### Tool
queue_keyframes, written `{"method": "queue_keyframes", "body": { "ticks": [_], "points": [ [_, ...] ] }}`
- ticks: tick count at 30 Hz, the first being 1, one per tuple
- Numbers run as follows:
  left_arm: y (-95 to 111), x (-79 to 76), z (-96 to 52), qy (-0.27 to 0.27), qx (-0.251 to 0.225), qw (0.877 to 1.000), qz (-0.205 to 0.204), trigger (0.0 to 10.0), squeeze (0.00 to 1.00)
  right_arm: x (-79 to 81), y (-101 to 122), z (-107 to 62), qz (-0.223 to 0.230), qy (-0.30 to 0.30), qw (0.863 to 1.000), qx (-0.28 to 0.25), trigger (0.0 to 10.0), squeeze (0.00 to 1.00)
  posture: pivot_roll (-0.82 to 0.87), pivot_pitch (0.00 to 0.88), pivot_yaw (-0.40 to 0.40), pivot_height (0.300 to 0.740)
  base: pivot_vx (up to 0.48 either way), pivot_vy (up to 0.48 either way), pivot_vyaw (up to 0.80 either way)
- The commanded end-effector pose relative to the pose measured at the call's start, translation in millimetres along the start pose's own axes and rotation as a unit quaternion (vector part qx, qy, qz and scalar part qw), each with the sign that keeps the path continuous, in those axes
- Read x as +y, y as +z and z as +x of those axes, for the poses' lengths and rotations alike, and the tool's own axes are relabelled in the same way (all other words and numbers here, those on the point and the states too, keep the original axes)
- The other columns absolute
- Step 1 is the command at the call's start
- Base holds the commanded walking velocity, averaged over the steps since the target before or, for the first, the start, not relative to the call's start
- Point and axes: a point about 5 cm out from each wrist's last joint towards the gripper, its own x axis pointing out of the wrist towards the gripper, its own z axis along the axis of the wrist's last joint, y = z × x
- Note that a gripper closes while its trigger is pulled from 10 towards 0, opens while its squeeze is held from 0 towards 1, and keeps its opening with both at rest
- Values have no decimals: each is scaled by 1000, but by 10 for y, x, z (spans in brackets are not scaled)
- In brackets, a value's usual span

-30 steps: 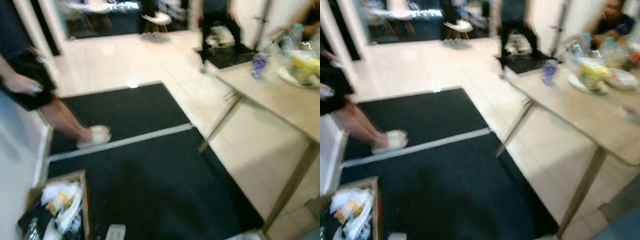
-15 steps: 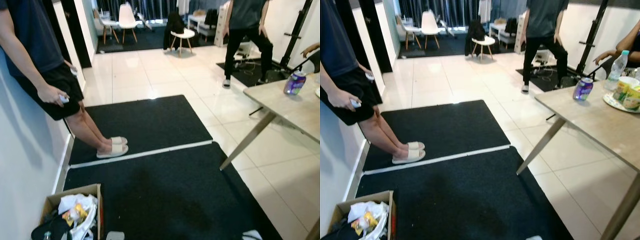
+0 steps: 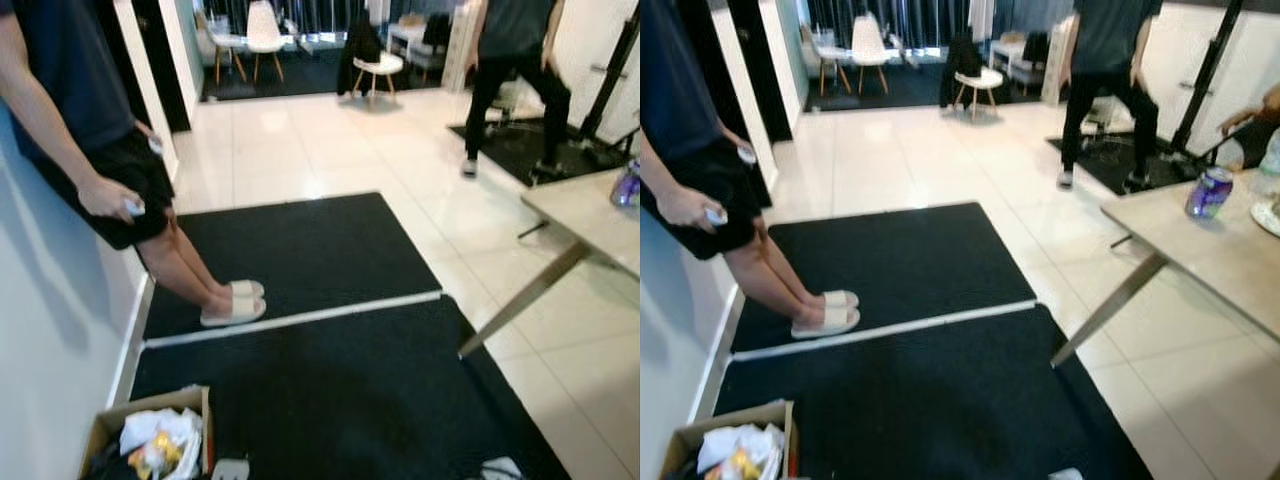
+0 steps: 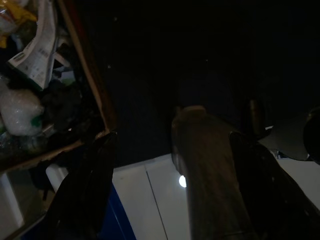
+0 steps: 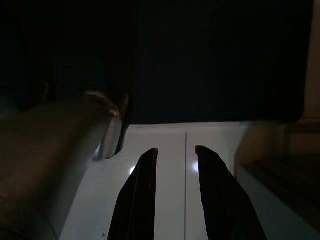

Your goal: Restocking fridge

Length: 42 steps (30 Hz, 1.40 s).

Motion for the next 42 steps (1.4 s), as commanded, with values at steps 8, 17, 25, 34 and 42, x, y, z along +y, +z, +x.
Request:
{"method": "queue_keyframes", "body": {
  "ticks": [8,17,25,34,42],
  "points": [
    [-37,-5,-5,0,8,1000,2,10000,0,27,-48,2,13,2,1000,11,10000,0,-86,24,-5,734,298,0,-478],
    [-43,1,-7,1,9,1000,3,10000,0,24,-47,2,16,-1,1000,11,10000,0,-86,24,-5,734,297,0,-622],
    [-47,15,-10,1,10,1000,7,10000,0,6,-67,-5,11,-2,1000,14,10000,0,-84,21,-5,734,296,0,0],
    [-30,31,-9,2,9,1000,13,10000,0,24,-77,-2,9,0,1000,17,10000,0,-79,8,-5,734,295,0,0],
    [-32,23,-8,2,9,1000,10,10000,0,27,-70,0,9,1,1000,20,10000,0,-78,3,-7,734,296,0,-98]
  ]
}}
